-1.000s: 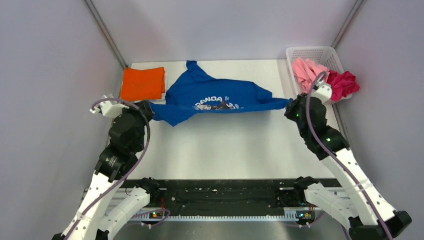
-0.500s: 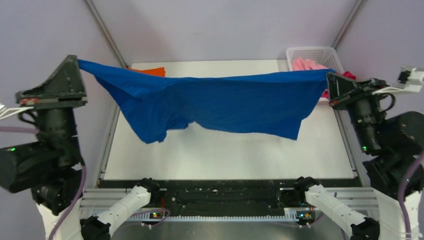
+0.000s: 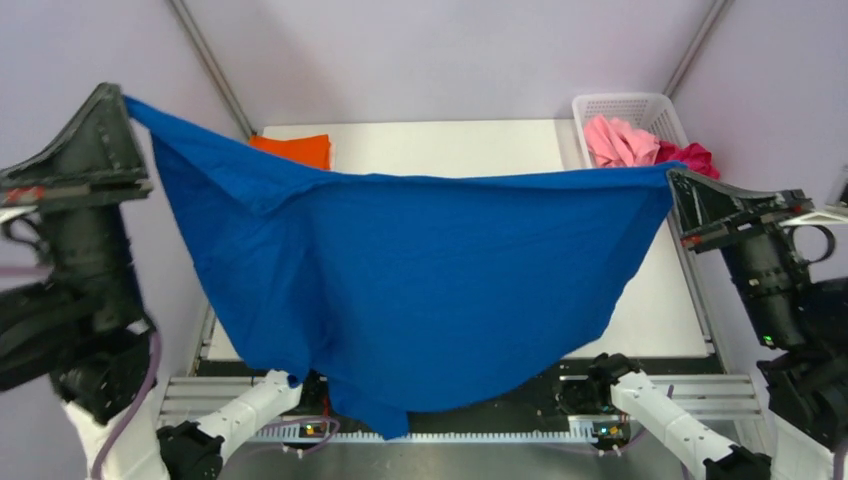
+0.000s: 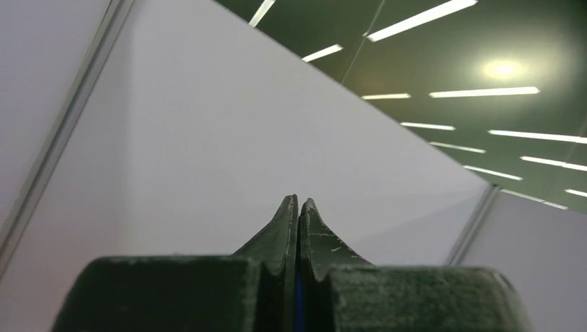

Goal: Fold and stack the t-shirts
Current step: Flatten out the tshirt

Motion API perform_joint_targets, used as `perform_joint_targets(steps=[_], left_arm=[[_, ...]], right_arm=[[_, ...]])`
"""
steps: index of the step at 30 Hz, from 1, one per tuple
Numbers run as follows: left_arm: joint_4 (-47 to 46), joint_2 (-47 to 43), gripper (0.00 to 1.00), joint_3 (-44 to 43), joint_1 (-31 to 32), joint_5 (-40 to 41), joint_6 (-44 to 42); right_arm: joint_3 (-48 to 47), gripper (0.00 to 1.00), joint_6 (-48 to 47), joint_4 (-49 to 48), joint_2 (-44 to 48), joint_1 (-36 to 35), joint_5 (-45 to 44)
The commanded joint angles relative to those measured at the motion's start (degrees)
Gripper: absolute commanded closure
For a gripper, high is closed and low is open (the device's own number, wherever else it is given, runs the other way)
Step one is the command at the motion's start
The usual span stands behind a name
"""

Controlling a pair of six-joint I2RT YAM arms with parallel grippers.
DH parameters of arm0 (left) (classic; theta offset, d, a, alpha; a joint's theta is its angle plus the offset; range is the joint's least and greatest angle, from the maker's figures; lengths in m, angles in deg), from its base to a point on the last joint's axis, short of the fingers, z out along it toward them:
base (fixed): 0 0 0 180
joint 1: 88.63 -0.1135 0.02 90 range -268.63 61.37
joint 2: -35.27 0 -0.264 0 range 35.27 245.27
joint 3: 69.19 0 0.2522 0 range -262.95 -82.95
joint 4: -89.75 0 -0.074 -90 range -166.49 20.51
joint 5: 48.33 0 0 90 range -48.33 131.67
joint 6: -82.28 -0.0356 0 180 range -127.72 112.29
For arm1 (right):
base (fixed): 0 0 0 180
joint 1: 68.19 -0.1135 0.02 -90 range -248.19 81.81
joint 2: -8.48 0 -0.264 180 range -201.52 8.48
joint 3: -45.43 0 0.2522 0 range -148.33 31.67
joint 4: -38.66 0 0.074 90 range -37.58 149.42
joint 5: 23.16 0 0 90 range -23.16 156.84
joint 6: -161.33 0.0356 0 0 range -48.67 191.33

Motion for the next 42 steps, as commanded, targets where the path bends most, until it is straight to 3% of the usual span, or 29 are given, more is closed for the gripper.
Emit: perform_joint_targets(steps=[1,7,11,17,23,24,25,27,28,30,34,37,39,42], left_arm=[[-8.2,5.8,1.00,7.2,-0.2,9.0,-5.8],[-18.1,17.3,1.00,16.0,-1.1,21.2,-13.9],[-16.7,30.6,1.00,17.6,-7.6,16.7,-9.3],[-16.0,54.0,1.00,12.3,-13.6,8.2,-6.2],[-11.7,80.1,0.99,-8.3,-13.8,2.4,-8.1],[-9.5,83.7,0.91,-13.0,-13.8,1.1,-7.5],[-6.9,87.4,0.74,-18.3,-13.8,-0.1,-6.4],[-4.1,92.2,0.29,-26.2,-13.8,-1.4,-4.9],[-4.5,93.0,0.13,-27.3,-13.8,-1.7,-4.5],[-5.8,92.0,0.03,-25.5,-13.8,-2.4,-3.7],[-5.6,85.8,0.02,-18.8,-13.8,-1.5,-0.8],[1.3,79.7,0.01,-12.5,-13.8,0.0,6.9],[4.2,74.5,0.01,-5.1,-13.8,-3.5,12.5],[0.0,65.5,0.01,11.0,-13.4,-13.7,18.2]], right_arm=[[5.0,1.00,-1.8,-2.6,-1.3,-0.5,-8.3],[16.7,1.00,-3.4,-8.3,-6.8,-0.5,-24.3],[28.1,1.00,-6.8,-18.6,-13.7,-0.1,-33.1],[36.9,1.00,-7.4,-38.6,-32.8,8.6,-22.8],[32.8,0.97,-12.8,-55.9,-55.6,12.3,-19.0],[30.4,0.84,-14.6,-56.8,-58.9,12.4,-18.3],[26.9,0.67,-15.4,-55.3,-61.7,12.4,-18.1],[20.3,0.49,-15.8,-50.8,-66.0,12.4,-19.3],[18.1,0.43,-16.2,-49.5,-67.0,12.4,-19.8],[16.5,0.35,-16.8,-48.2,-67.1,12.4,-19.7],[19.3,0.21,-14.1,-45.9,-63.2,12.3,-17.5],[24.7,0.12,-7.9,-43.6,-58.8,12.0,-11.4],[29.4,0.07,-5.1,-43.2,-55.4,10.8,-8.0],[34.8,0.06,-2.9,-40.2,-51.7,7.1,-7.2]])
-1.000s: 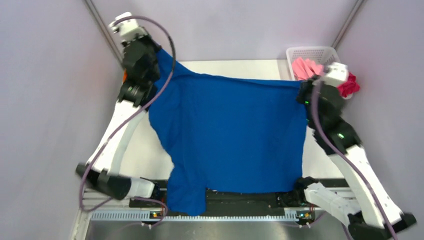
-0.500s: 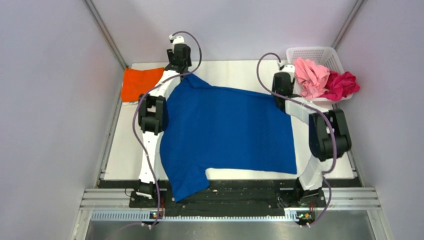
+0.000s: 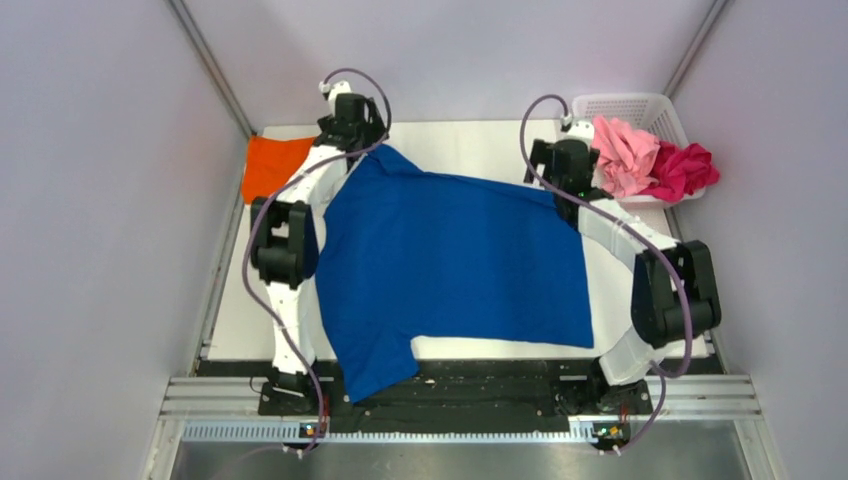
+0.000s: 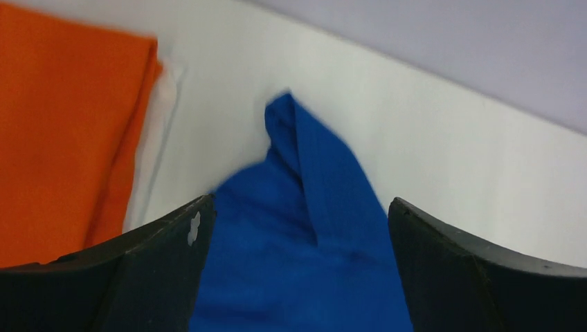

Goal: Fold and stack the t-shirts
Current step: Flatten out the tshirt

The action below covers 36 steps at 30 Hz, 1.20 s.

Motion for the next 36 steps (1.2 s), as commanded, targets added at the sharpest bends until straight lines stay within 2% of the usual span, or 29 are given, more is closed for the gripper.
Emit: perform_joint_targets(steps=[1,4,7,10,14,19,23,26,31,36], left_arm=[[-2.6,-15.8,0.01,18.6,0.7,-12.5,11.6],[-4.2,-23.5,0.02,30.9,3.2,-12.7,13.6],[-1.5,-28.9,0.01,38.5,6.1,-12.3,14.4],[0.8,-31.8,0.01,45.1,8.9,-11.5,16.6],[0.7,-32.9,0.01,52.1,11.0,-9.7,18.0],[3.3,-31.0,0.01,56.1,11.2,-11.5,19.6],[8.7,-32.0,0.02,58.2,12.9,-12.5,19.7],[14.3,-35.4,0.02,61.9,14.6,-8.7,20.8],[20.2,-44.8,0.01,68.0,15.9,-7.6,22.1],[19.7,-50.1,0.01,64.4,16.2,-7.1,21.5]], right_arm=[[6.8,0.06,6.5,5.4,6.4,-5.4,5.2],[11.1,0.06,9.4,8.1,8.4,-8.2,6.9],[15.1,0.06,13.4,9.8,9.7,-9.8,7.8],[18.9,0.06,15.7,8.8,9.8,-11.2,9.2],[21.5,0.05,17.5,11.4,8.8,-14.1,6.8],[24.7,0.05,19.7,14.9,9.2,-15.6,5.0],[26.9,0.05,21.4,20.9,12.3,-16.9,3.2],[30.2,0.05,23.3,23.4,16.0,-17.7,4.6],[34.5,0.04,25.8,27.2,23.7,-20.0,6.7],[32.9,0.01,24.9,25.7,29.1,-20.2,3.5]])
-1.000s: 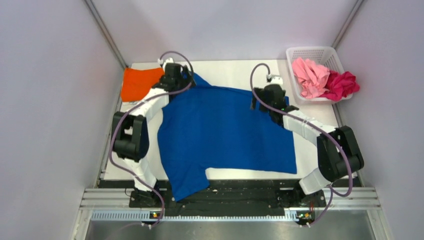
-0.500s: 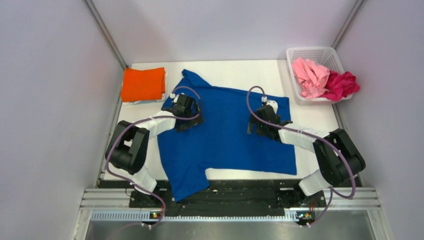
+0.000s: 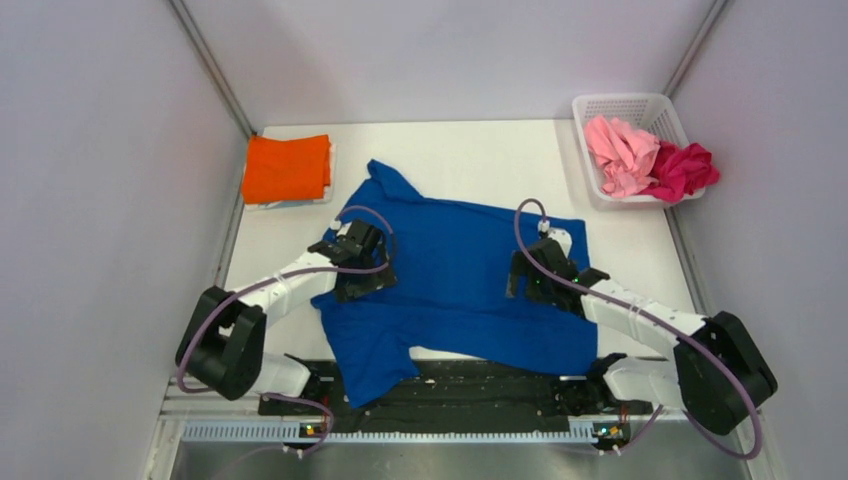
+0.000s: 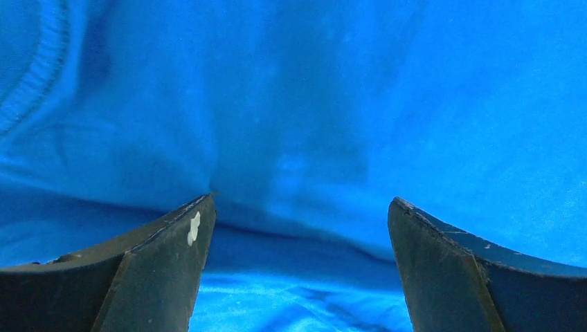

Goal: Fold and stack the t-shirts
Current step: Flatten out the tshirt

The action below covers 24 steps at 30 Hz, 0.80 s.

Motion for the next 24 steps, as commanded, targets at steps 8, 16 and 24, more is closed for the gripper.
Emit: perform_joint_targets(steps=[8,16,24], left_arm=[[-5.4,6.6,0.01,-18.4,-0.2,7.1,-2.6],[-9.9,21.3,0.01,-28.8,-3.1,1.5,-3.7],[-8.9,28.3,0.01,-29.0,-3.8,-0.9,-5.2]], right_arm=[[-8.7,0.01,-0.9,-13.6,-4.2,3.3,-9.7],[-15.4,0.01,-1.6,-22.6,-18.6,11.6,-2.1],[-20.8,0.01,-2.0,-25.0,-26.8,14.3,-2.7]])
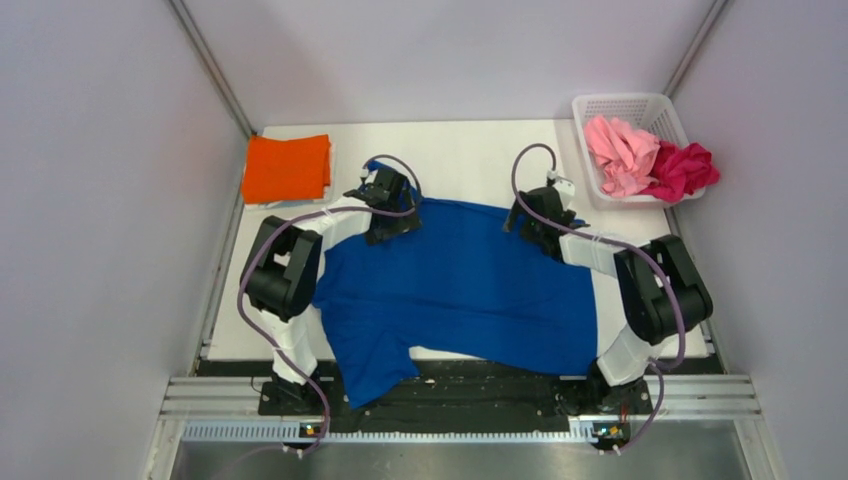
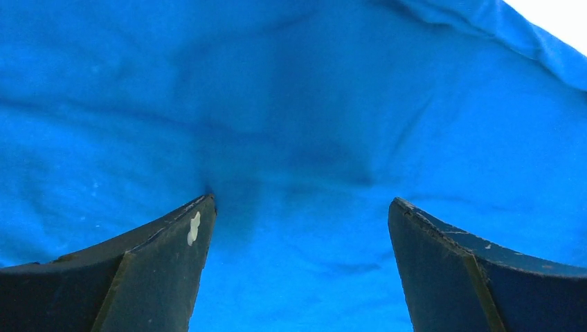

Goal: Fold and stack the t-shirts
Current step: Flatten out the tshirt

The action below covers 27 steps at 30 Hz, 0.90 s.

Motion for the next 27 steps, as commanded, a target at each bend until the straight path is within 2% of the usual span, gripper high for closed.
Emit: perform_joint_targets(steps=[1,10,13,20,23,27], left_arm=[[-0.7,1.3,0.01,-0.5,-0.8,-0.7,-1.7],[-0.9,0.7,0.01,5.7,-2.2,-2.9,-1.7],[-0.2,0.8,0.01,6.0,-2.3,-2.5,-1.7],[0.9,-1.2,0.01,5.9,-2.3,-0.4,-1.9],[0.9,-1.9,0.01,4.6,-2.3,-0.8,-1.4],[1.9,-1.7,0.01,-0.4,-2.9,1.2,1.4]], right_arm=[[-5.2,0.01,-1.3,-4.3,-3.2,2.0,-0.5],[-14.5,0.01,-4.0,-9.1,-13.5,6.9,0.1],[-21.5,0.01,-5.7,-11.3,-18.1,7.9,0.1],[-36.4,0.01,-8.8,-7.0,-24.7,8.6,1.7],[-35.6,0.01,-8.9,-5.1,-21.7,8.6,6.0],[-25.8,0.01,-8.6,-8.3,-13.5,7.8,13.7]])
